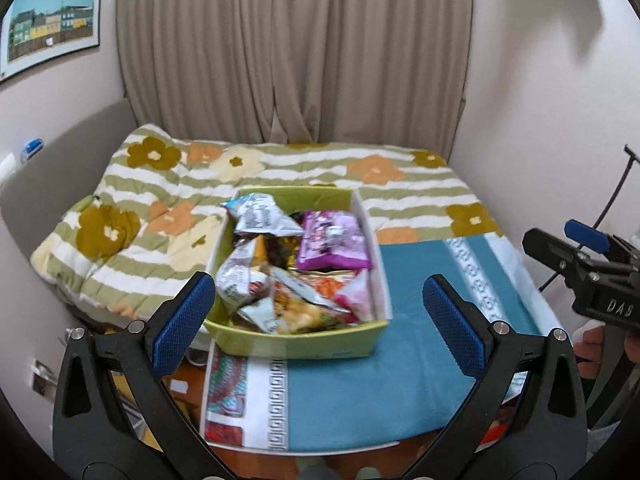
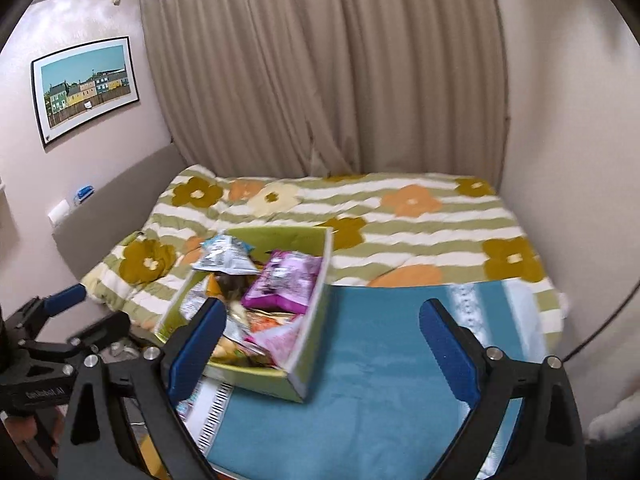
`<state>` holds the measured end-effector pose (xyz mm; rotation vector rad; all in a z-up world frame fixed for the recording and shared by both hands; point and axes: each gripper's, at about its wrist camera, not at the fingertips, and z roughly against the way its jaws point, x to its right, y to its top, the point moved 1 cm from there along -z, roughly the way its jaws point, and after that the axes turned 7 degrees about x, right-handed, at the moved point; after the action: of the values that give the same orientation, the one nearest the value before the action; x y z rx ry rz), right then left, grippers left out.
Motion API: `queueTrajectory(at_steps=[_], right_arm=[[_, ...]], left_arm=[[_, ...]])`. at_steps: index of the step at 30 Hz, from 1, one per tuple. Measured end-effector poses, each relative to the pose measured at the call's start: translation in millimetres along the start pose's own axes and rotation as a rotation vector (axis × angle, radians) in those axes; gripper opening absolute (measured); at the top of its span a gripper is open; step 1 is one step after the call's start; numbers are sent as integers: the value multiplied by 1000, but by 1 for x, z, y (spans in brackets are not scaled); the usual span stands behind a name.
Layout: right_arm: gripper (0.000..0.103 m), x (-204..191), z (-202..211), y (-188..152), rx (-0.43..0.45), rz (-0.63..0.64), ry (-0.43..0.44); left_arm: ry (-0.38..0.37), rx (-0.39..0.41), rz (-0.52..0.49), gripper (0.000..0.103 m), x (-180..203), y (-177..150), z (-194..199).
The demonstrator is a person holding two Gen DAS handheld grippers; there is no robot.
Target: Organize snacks
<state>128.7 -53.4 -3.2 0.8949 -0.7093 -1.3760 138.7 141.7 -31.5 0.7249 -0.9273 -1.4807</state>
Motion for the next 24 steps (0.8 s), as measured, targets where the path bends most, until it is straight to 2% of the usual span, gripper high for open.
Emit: queueTrajectory(at_steps=[4, 10, 15, 24], right_arm=[[103, 16, 33, -7, 33, 15, -66], [103, 37, 63, -25, 33, 16, -142], [103, 43, 79, -39, 37, 11, -162], [103, 47, 87, -44, 41, 8, -176]], left_arm=[[-4, 37, -7, 103, 23, -9, 27], [16, 64, -21, 103, 48, -23, 51], [24, 65, -39, 103, 58, -30, 56], [24, 74, -46, 103, 67, -30, 60]])
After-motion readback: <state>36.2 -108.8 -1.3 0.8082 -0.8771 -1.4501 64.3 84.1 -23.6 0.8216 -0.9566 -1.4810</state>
